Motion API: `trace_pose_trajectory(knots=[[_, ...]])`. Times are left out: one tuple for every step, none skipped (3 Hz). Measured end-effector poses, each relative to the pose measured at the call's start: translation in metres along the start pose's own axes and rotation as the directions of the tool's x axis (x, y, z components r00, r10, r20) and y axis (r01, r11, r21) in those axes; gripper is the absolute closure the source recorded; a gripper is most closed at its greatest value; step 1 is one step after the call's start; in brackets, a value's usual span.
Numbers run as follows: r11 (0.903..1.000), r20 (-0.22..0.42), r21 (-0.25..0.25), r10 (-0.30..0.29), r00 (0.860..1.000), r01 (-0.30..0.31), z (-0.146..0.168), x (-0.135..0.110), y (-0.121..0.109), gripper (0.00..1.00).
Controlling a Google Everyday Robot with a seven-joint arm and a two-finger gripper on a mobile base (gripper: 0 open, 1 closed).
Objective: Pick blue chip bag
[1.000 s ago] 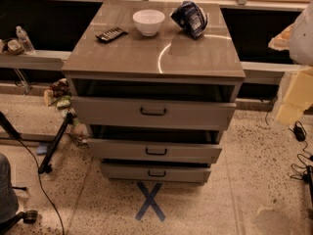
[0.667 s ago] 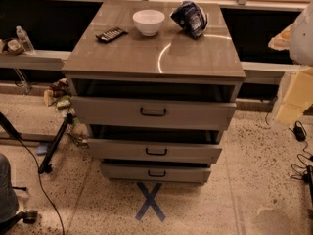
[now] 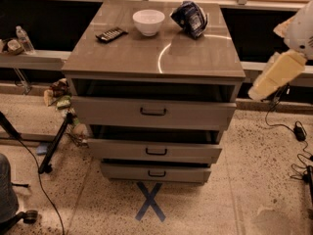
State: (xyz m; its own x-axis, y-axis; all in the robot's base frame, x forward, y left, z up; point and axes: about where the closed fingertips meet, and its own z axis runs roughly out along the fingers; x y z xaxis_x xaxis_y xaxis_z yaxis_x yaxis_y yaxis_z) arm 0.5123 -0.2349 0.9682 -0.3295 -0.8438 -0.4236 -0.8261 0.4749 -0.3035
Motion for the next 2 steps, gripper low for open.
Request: trace_pose_trajectory(knots=[[0.9886,0.151,0.045,0.135,0.979,-0.144,0.036,-0.005,-0.037,0.0],[0.964,0.297,0.095,0.211,0.931,-0.248,0.058,-0.015,-0.075,0.0]])
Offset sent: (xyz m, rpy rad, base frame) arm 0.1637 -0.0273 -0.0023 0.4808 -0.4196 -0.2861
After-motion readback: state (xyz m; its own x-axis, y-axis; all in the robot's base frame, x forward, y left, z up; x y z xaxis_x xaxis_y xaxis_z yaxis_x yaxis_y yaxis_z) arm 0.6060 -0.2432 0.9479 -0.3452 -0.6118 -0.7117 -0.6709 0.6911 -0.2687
